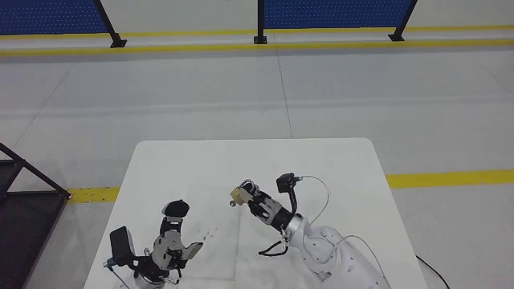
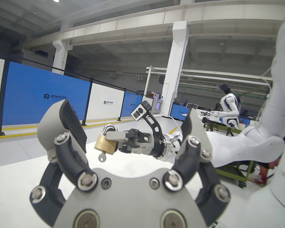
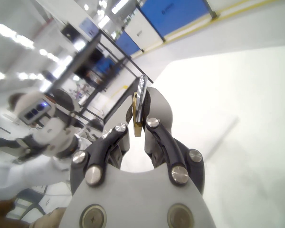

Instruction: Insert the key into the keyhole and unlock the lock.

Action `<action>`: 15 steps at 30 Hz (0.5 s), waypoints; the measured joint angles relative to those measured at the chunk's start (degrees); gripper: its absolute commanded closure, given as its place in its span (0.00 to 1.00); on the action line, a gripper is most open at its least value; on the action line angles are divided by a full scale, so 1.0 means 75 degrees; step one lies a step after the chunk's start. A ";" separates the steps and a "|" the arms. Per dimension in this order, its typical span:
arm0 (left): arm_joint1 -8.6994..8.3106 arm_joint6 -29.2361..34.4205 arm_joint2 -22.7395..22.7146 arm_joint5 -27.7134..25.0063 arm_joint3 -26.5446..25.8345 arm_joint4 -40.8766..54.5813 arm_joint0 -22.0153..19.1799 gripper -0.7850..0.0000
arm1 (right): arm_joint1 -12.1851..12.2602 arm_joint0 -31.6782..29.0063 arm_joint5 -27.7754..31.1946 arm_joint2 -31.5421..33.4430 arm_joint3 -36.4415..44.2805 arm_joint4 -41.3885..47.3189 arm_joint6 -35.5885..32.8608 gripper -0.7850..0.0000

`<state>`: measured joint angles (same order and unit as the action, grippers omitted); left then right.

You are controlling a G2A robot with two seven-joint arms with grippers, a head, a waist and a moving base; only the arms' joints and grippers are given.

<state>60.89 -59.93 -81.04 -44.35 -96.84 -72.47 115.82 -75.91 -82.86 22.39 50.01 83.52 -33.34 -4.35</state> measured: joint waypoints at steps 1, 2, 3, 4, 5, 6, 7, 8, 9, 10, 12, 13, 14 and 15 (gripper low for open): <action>-0.0029 0.0037 -0.0143 -0.0038 0.0000 0.0100 0.0098 0.00 | -0.0031 0.0085 -0.0181 -0.0115 -0.0119 -0.0119 -0.0091 1.00; -0.0059 0.0082 -0.0298 -0.0082 0.0039 0.0197 0.0195 0.00 | -0.0075 0.0190 -0.0414 -0.0273 -0.0280 -0.0242 -0.0223 1.00; -0.0077 0.0115 -0.0386 -0.0115 0.0072 0.0253 0.0243 0.00 | -0.0110 0.0271 -0.0573 -0.0388 -0.0401 -0.0309 -0.0322 1.00; -0.0089 0.0141 -0.0452 -0.0141 0.0100 0.0306 0.0272 0.00 | -0.0146 0.0353 -0.0726 -0.0499 -0.0524 -0.0367 -0.0415 1.00; -0.0101 0.0169 -0.0504 -0.0168 0.0124 0.0375 0.0284 0.00 | -0.0196 0.0461 -0.0904 -0.0646 -0.0683 -0.0442 -0.0527 1.00; -0.0106 0.0191 -0.0519 -0.0191 0.0149 0.0437 0.0283 0.00 | -0.0235 0.0538 -0.1018 -0.0756 -0.0798 -0.0481 -0.0600 1.00; -0.0107 0.0225 -0.0517 -0.0225 0.0187 0.0528 0.0273 0.00 | -0.0275 0.0611 -0.1129 -0.0863 -0.0910 -0.0517 -0.0660 1.00; -0.0104 0.0269 -0.0494 -0.0269 0.0234 0.0685 0.0231 0.00 | -0.0329 0.0701 -0.1265 -0.0993 -0.1043 -0.0550 -0.0693 1.00; -0.0098 0.0297 -0.0472 -0.0294 0.0271 0.0776 0.0178 0.00 | -0.0371 0.0764 -0.1358 -0.1084 -0.1139 -0.0573 -0.0692 1.00; -0.0092 0.0312 -0.0453 -0.0294 0.0312 0.0815 0.0118 0.00 | -0.0413 0.0825 -0.1456 -0.1175 -0.1241 -0.0609 -0.0686 1.00; -0.0087 0.0316 -0.0442 -0.0274 0.0346 0.0819 0.0073 0.00 | -0.0510 0.0953 -0.1637 -0.1393 -0.1465 -0.0678 -0.0713 1.00; -0.0087 0.0314 -0.0442 -0.0271 0.0347 0.0814 0.0074 0.00 | -0.0550 0.0999 -0.1660 -0.1484 -0.1547 -0.0671 -0.0766 1.00; -0.0088 0.0313 -0.0443 -0.0271 0.0344 0.0811 0.0078 0.00 | -0.0596 0.1054 -0.1659 -0.1585 -0.1644 -0.0646 -0.0832 1.00; -0.0088 0.0312 -0.0444 -0.0271 0.0343 0.0810 0.0080 0.00 | -0.0628 0.1089 -0.1639 -0.1653 -0.1709 -0.0621 -0.0882 1.00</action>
<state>60.23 -57.59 -84.37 -46.38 -94.27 -66.40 116.41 -80.62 -74.69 10.10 37.62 70.71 -37.99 -10.96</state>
